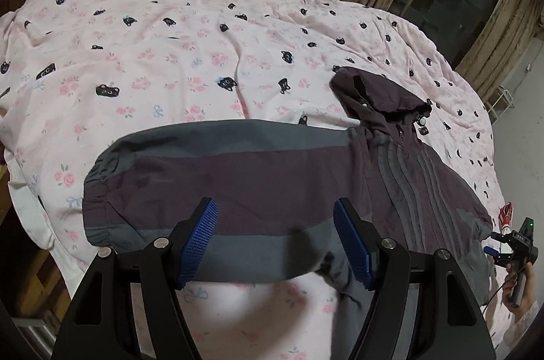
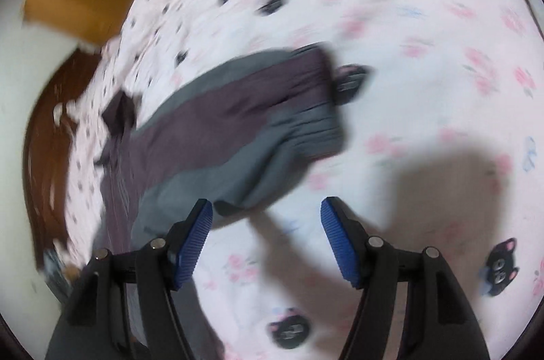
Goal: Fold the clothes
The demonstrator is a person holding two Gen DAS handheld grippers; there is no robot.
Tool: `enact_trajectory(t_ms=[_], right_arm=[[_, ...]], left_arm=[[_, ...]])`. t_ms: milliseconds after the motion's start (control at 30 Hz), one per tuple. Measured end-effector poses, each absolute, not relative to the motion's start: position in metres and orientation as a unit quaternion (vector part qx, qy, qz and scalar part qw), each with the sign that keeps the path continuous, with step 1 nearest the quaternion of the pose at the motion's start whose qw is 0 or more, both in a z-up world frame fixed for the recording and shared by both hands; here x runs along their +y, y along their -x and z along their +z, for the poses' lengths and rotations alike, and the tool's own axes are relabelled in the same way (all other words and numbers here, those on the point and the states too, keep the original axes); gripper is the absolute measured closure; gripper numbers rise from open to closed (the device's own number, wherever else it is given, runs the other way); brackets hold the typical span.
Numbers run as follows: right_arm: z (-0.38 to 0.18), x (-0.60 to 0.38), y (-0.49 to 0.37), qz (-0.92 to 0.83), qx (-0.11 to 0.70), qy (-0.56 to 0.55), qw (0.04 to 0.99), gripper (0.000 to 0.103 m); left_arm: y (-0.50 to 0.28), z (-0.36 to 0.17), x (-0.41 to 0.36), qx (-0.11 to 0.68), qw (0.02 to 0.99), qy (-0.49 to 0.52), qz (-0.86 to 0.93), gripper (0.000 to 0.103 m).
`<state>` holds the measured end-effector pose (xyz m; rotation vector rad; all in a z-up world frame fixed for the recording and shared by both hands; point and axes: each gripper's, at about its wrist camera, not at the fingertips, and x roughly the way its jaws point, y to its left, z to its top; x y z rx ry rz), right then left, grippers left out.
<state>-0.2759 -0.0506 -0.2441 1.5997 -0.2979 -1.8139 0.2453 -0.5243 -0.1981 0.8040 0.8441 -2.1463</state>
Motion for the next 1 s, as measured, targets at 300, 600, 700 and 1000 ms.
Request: enact_trajectory(t_ms=[300,600,700,1000], right_arm=[[-0.251,-0.048,0.298,-0.695,-0.159,-0.608,0.350,0.034],[-0.258,-0.046,0.319,-0.689,-0.204,-0.598,0.355,0.034],[-0.263,-0.050,0.323,-0.679,-0.231,-0.597,0.359,0.034],[-0.276,-0.057,0.333,-0.651,-0.302,-0.591,0.368,0.060]], left_arm=[[-0.236,-0.207,-0.526,0.330,0.309,-0.317,-0.834,0.037],[-0.242,-0.211,-0.530,0.351,0.301,-0.308,-0.832,0.037],[-0.242,-0.211,-0.530,0.353,0.300,-0.305,-0.832,0.037],[-0.237,-0.211,-0.530,0.353,0.295,-0.307,-0.833,0.037]])
